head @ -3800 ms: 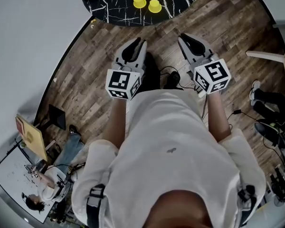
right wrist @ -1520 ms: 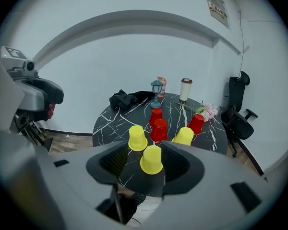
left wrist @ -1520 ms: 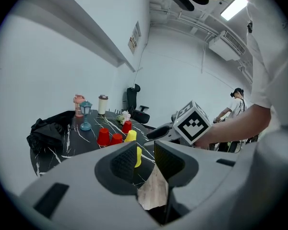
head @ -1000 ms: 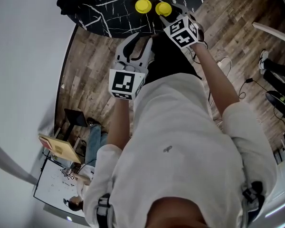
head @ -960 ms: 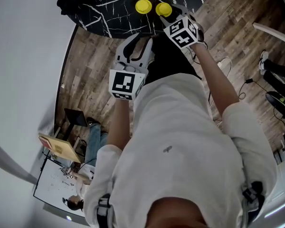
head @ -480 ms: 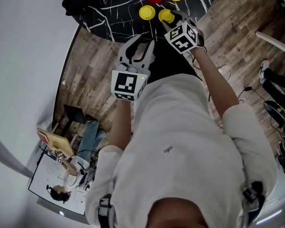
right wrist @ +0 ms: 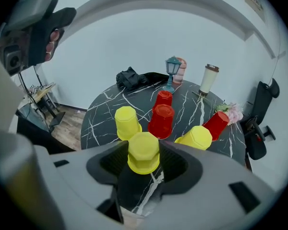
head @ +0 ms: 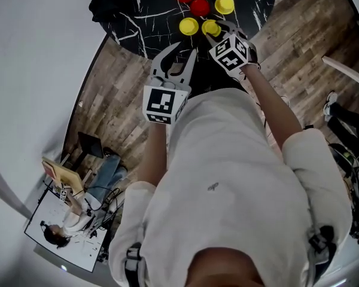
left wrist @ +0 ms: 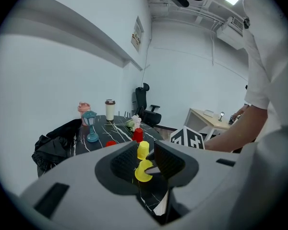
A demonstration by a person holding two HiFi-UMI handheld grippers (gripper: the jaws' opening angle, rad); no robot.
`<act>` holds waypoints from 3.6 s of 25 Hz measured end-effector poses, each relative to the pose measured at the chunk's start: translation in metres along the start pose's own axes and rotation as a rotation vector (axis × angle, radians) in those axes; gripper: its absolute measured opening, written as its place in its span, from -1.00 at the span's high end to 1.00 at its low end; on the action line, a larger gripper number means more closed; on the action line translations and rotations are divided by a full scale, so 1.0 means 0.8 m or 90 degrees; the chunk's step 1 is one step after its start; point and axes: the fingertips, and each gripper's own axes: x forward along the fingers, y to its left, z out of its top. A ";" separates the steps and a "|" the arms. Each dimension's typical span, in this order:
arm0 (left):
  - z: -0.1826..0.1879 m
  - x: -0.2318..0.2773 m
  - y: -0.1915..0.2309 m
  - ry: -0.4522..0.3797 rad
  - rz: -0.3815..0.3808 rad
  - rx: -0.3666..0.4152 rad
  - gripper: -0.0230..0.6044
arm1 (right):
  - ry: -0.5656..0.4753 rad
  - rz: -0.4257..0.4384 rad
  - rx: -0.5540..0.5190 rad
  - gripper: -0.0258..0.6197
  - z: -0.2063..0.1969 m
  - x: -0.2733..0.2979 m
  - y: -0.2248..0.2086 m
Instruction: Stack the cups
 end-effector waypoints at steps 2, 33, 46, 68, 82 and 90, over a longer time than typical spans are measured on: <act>0.002 -0.001 0.003 -0.005 0.008 -0.005 0.61 | 0.002 0.002 -0.003 0.27 -0.001 0.000 0.000; 0.005 0.017 0.060 -0.018 -0.032 -0.008 0.61 | -0.030 0.003 0.168 0.11 0.012 -0.022 -0.012; -0.004 0.063 0.072 -0.023 -0.081 -0.007 0.61 | -0.034 -0.107 0.202 0.13 0.012 -0.047 -0.101; -0.033 0.082 0.092 -0.002 -0.088 -0.043 0.61 | 0.027 -0.127 0.165 0.12 0.008 0.019 -0.142; -0.034 0.084 0.092 0.004 -0.090 -0.047 0.61 | 0.032 -0.120 0.172 0.21 0.008 0.030 -0.144; -0.034 0.087 0.088 0.002 -0.091 -0.048 0.61 | 0.024 -0.120 0.163 0.22 0.010 0.020 -0.145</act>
